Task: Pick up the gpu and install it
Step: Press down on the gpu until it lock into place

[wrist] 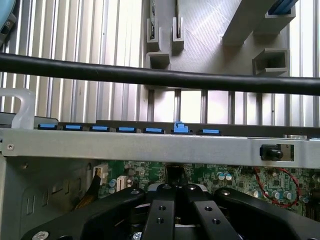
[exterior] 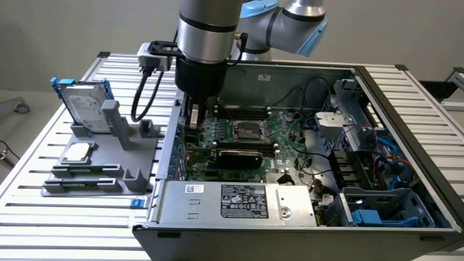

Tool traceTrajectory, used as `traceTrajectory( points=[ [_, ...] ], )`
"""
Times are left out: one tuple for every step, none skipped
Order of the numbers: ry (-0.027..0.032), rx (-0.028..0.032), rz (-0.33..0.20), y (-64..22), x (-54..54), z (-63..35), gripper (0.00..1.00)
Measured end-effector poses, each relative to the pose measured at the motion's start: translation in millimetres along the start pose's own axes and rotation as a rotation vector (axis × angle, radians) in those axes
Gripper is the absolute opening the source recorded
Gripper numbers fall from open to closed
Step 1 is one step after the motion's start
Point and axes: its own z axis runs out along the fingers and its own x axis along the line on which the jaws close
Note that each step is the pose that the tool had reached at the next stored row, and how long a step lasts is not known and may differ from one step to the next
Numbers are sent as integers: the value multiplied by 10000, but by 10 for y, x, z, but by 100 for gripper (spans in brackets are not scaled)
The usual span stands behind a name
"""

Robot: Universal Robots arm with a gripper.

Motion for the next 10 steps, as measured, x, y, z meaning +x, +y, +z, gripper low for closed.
traceTrajectory(
  points=[
    [-2, -5, 6, 0, -4, 0, 11],
    [-3, -12, 13, 0, -7, 0, 11],
    [-5, -18, 20, 0, -11, -1, 11],
    [-6, -25, 28, 0, -16, -1, 11],
    [-8, -30, 36, 0, -20, -2, 11],
    [-9, -38, 43, -1, -24, -2, 11],
    [-11, -46, 52, -1, -28, -2, 11],
    [-13, -54, 58, -1, -31, -3, 11],
    [-14, -64, 64, -1, -32, -3, 11],
    [-16, -78, 70, 0, -33, -3, 11]
  ],
)
